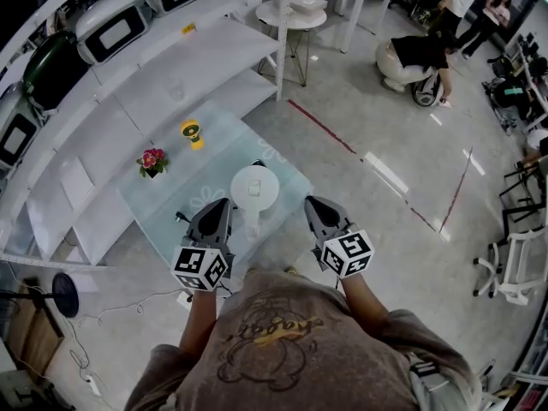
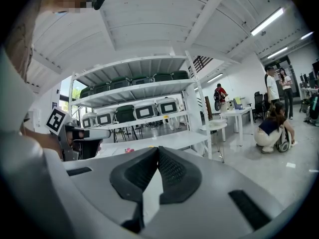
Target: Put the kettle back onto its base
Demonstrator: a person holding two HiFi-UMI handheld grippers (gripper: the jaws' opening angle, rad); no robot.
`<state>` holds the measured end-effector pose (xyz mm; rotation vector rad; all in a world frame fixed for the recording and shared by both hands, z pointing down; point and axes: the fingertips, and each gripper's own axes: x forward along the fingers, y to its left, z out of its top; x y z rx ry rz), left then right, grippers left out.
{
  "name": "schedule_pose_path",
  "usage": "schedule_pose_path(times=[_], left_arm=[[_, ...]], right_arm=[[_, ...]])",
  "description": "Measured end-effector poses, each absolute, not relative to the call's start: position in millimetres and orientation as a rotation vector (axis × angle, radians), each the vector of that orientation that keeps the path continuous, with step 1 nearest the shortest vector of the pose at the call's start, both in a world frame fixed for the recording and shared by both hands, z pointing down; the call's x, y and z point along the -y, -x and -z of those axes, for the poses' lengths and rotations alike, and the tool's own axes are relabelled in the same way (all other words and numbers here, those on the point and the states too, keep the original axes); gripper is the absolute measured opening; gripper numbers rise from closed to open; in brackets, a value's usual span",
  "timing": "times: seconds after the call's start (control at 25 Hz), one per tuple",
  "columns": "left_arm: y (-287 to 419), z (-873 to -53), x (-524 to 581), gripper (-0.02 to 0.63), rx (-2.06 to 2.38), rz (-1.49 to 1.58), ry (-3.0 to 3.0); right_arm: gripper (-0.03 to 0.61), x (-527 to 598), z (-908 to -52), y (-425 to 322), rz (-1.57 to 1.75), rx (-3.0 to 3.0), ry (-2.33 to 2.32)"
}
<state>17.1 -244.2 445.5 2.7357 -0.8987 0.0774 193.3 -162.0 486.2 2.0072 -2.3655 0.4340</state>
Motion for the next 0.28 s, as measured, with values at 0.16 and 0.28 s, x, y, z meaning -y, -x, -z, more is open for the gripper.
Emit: schedule_pose_path(times=[0.16, 0.28], left_arm=[[-15.7, -445.8, 244.4, 0.021, 0.899, -0.079, -2.736], [-16.1, -444.5, 244.9, 0.021, 0.897, -0.079, -2.739]], right_arm=[[-0.003, 162.8, -486.7, -190.8, -0.434, 2.371, -2.002], [-0.003, 163.7, -485.7, -190.0, -0.432, 2.375, -2.002]])
